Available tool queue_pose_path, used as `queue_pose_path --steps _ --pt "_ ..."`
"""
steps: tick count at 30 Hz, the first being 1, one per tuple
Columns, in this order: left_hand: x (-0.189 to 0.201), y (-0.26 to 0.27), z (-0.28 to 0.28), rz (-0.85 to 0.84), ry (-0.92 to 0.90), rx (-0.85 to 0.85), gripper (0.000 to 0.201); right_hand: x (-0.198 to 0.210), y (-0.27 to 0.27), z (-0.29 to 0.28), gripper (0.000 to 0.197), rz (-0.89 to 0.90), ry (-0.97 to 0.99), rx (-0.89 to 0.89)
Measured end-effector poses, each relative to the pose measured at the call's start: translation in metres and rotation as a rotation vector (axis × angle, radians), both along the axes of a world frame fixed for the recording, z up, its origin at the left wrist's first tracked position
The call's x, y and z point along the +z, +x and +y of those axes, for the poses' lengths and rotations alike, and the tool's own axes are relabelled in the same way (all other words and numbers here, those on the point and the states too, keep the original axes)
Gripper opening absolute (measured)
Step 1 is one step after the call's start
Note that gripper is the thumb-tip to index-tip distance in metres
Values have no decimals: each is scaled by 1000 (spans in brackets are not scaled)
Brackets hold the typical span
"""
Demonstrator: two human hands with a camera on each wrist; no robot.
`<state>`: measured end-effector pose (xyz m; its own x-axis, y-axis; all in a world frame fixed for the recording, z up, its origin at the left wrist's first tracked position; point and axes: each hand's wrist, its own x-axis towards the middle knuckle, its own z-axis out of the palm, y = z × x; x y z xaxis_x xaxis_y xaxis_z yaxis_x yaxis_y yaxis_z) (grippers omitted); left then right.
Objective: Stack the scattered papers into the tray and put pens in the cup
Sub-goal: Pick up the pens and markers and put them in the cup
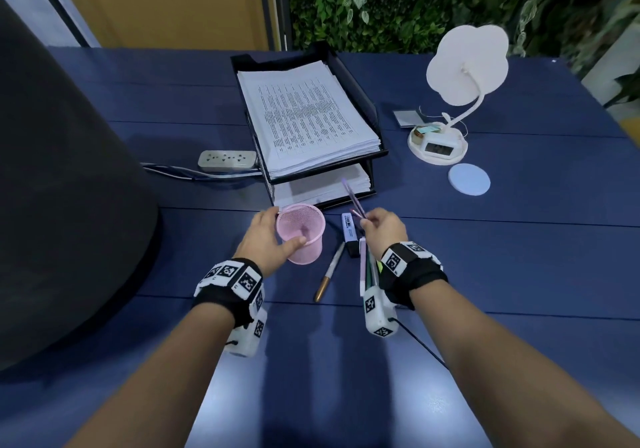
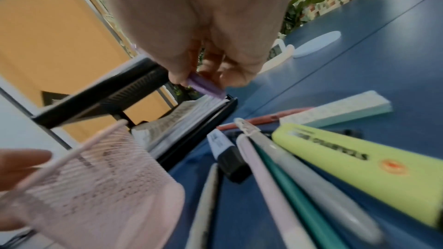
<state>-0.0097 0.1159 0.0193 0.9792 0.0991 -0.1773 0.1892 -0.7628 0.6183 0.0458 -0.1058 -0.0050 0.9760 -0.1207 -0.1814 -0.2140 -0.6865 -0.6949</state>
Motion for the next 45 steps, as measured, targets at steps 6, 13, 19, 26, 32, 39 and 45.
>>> queue_pose_path --steps 6,13,19,26,32,39,45 --pt "-12 17 5 51 7 -29 83 33 2 33 11 -172 420 11" --pt "-14 22 5 59 130 -26 93 27 12 58 9 -27 239 201" --pt "-12 23 4 51 192 -30 88 16 8 58 12 50 219 235" --pt "-15 25 8 42 75 -55 74 -3 -4 38 19 156 -43 167" --pt "-16 27 12 39 4 -75 68 -32 -26 38 18 277 -248 372" --pt "-16 26 14 61 13 -78 77 -26 -20 41 35 339 -386 345" --pt "-16 24 16 52 16 -78 73 -18 -14 33 51 271 227 -31"
